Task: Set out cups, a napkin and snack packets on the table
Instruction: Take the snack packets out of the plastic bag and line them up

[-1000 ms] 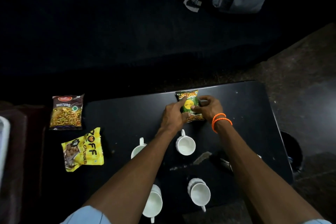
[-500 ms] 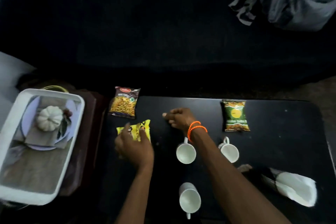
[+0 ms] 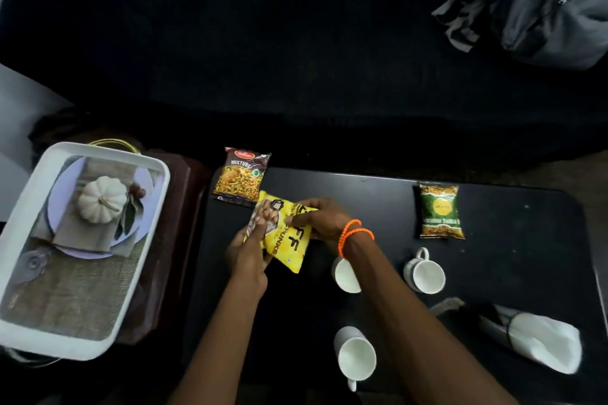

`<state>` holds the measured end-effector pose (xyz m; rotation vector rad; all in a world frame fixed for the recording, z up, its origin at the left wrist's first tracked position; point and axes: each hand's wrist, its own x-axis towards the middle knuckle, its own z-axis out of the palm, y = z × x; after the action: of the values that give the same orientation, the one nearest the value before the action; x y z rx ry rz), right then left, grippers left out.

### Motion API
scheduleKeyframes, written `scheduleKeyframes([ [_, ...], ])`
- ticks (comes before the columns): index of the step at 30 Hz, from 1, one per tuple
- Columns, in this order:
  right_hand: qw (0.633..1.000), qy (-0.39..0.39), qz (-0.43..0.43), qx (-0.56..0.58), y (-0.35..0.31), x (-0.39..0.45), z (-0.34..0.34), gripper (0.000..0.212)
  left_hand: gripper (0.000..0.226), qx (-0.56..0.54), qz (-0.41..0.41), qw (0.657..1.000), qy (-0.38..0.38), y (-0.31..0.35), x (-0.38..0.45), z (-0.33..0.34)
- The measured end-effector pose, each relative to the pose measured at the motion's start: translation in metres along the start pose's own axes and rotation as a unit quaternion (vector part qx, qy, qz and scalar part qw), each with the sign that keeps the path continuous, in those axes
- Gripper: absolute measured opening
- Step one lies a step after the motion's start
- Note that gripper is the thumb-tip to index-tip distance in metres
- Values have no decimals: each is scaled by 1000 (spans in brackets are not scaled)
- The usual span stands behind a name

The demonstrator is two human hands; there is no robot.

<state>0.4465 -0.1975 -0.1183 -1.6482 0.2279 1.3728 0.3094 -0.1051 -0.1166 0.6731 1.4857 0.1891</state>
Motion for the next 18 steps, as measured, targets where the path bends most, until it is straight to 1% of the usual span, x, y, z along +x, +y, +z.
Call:
scheduleKeyframes([
  [2,999,17,-40,18,-7,-13,-31,32,28,37,29,997,-62,7,-6,28],
  [4,994,54,-80,49,-10,-24,-63,26,32,64,40,990,-120,13,-9,64],
  [6,984,108,-109,88,-7,-33,-93,30,35,85,27,981,-171,18,-8,100],
  [8,974,165,-121,99,3,-35,-117,36,36,110,25,971,-211,16,-5,132],
  [9,972,191,-113,77,11,-35,-127,40,38,134,34,966,-216,12,-2,145],
  [10,972,213,-91,33,19,-33,-135,44,40,177,55,960,-210,7,2,154],
  [11,970,232,-61,-29,27,-32,-141,51,43,243,90,946,-196,1,5,161],
  [12,963,251,-32,-89,35,-30,-146,58,44,315,135,922,-182,-4,7,164],
  [13,952,277,-17,-132,41,-29,-149,64,45,377,181,891,-176,-9,7,166],
  [14,939,308,-23,-153,45,-28,-151,67,47,423,225,859,-178,-13,6,166],
  [16,914,358,-84,-169,45,-26,-152,66,54,483,305,797,-195,-20,6,166],
  [17,905,370,-120,-174,43,-25,-151,63,60,504,333,769,-208,-23,6,167],
  [18,895,376,-152,-187,40,-23,-150,59,67,517,351,749,-222,-25,5,170],
])
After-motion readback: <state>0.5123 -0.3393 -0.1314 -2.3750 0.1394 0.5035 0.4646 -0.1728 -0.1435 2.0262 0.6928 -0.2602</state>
